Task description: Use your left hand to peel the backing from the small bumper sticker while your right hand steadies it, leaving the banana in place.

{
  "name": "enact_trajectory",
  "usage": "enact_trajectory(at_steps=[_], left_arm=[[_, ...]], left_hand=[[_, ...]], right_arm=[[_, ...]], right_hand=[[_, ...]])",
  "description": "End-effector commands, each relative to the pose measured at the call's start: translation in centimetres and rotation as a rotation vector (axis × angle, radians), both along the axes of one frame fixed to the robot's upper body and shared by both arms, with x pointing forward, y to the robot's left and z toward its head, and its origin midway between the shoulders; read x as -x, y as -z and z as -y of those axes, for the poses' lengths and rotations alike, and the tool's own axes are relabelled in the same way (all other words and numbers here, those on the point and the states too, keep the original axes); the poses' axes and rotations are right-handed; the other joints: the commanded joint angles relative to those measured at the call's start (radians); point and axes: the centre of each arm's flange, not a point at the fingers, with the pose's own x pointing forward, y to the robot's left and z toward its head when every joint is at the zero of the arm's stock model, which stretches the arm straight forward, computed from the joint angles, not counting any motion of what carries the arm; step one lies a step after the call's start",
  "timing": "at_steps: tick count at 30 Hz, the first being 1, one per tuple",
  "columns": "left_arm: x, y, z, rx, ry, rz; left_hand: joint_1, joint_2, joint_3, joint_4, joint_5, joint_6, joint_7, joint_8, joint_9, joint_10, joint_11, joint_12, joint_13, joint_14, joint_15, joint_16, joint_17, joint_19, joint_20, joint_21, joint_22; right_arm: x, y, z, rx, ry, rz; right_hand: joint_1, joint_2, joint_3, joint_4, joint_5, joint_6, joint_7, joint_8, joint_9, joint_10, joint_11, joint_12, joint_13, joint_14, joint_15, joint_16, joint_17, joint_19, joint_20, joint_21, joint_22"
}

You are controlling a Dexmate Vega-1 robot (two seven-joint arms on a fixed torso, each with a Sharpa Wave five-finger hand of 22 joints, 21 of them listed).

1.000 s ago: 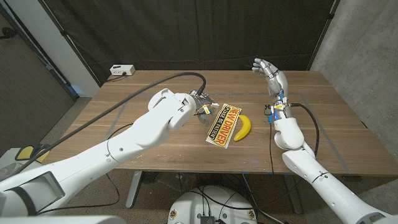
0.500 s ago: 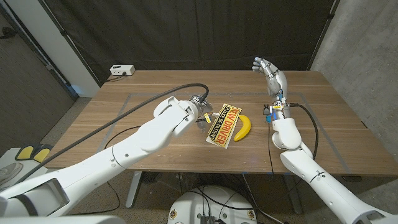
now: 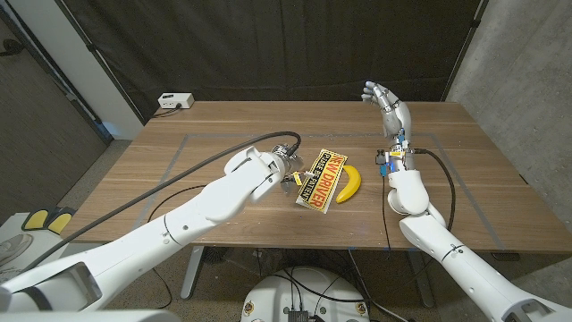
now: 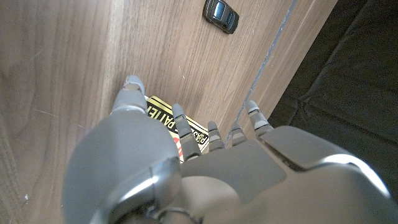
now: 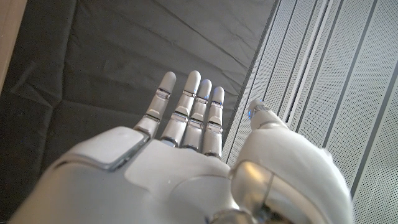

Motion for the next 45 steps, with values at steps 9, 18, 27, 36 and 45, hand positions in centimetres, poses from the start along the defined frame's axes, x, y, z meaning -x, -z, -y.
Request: enact_trajectory(at_steps=[9, 18, 27, 36, 45], left_arm=[[-1.0, 2.1, -0.5, -0.055, 0.158, 0.094], [-1.2, 3.5, -0.8, -0.051, 0.252, 0.150], [-1.8, 4.6, -1.0, -0.073, 0.277, 0.190], [-2.2, 5.4, -0.9, -0.092, 0.311, 0.207], [-2.4, 5.9, -1.1, -0.067, 0.392, 0.261]], left_hand=[[0.050, -0.003, -0.008, 0.001, 0.022, 0.088, 0.001, 0.027, 0.016, 0.040, -0.054, 0.031, -0.002, 0.047, -0.032, 0.013, -0.002, 0.069, 0.004, 0.014, 0.000], [0.055, -0.014, -0.024, 0.008, 0.028, 0.047, 0.001, 0.001, 0.008, 0.036, -0.032, 0.031, -0.003, 0.063, -0.027, 0.017, -0.001, 0.084, 0.006, 0.011, -0.001], [0.072, -0.003, -0.033, 0.016, 0.039, 0.093, 0.001, 0.015, 0.015, 0.088, -0.083, 0.054, -0.005, 0.093, -0.066, 0.019, -0.003, 0.123, -0.020, 0.016, -0.001], [0.105, 0.010, -0.037, 0.013, 0.047, 0.205, 0.002, 0.057, 0.026, 0.134, -0.098, 0.074, -0.012, 0.130, -0.098, 0.017, -0.006, 0.152, -0.040, 0.019, -0.001], [0.126, 0.009, -0.042, 0.009, 0.047, 0.232, 0.000, 0.062, 0.025, 0.156, -0.098, 0.084, -0.016, 0.164, -0.123, 0.020, -0.006, 0.180, -0.062, 0.025, -0.001]], right_arm=[[0.1, 0.2, -0.2, -0.016, -0.002, 0.016], [0.0, 0.3, -0.3, -0.013, -0.011, 0.020], [0.1, 0.3, -0.3, -0.003, -0.013, 0.029], [0.3, 0.3, -0.4, 0.004, -0.012, 0.032], [0.3, 0.3, -0.4, 0.017, -0.017, 0.034]], right_hand=[[-0.026, -0.002, -0.006, 0.002, 0.000, 0.011, 0.007, 0.001, -0.005, 0.019, 0.007, -0.004, -0.007, 0.017, -0.006, -0.001, 0.000, 0.008, 0.003, -0.003, 0.002], [-0.034, 0.001, -0.006, 0.002, 0.000, 0.020, 0.013, 0.002, -0.009, 0.027, 0.009, -0.005, -0.012, 0.021, -0.006, -0.002, 0.000, 0.009, 0.003, -0.004, 0.002], [-0.042, -0.001, -0.007, 0.000, 0.001, 0.022, 0.012, 0.001, -0.012, 0.033, 0.011, -0.007, -0.017, 0.024, -0.006, -0.003, -0.001, 0.009, 0.003, -0.005, 0.002], [-0.051, -0.001, -0.007, -0.001, 0.001, 0.029, 0.014, 0.001, -0.017, 0.045, 0.014, -0.006, -0.023, 0.032, -0.007, -0.005, -0.003, 0.011, 0.003, -0.007, 0.002], [-0.056, -0.001, -0.005, -0.006, 0.001, 0.046, 0.017, 0.005, -0.021, 0.064, 0.017, -0.003, -0.029, 0.041, -0.006, -0.006, -0.005, 0.010, 0.004, -0.009, 0.002]])
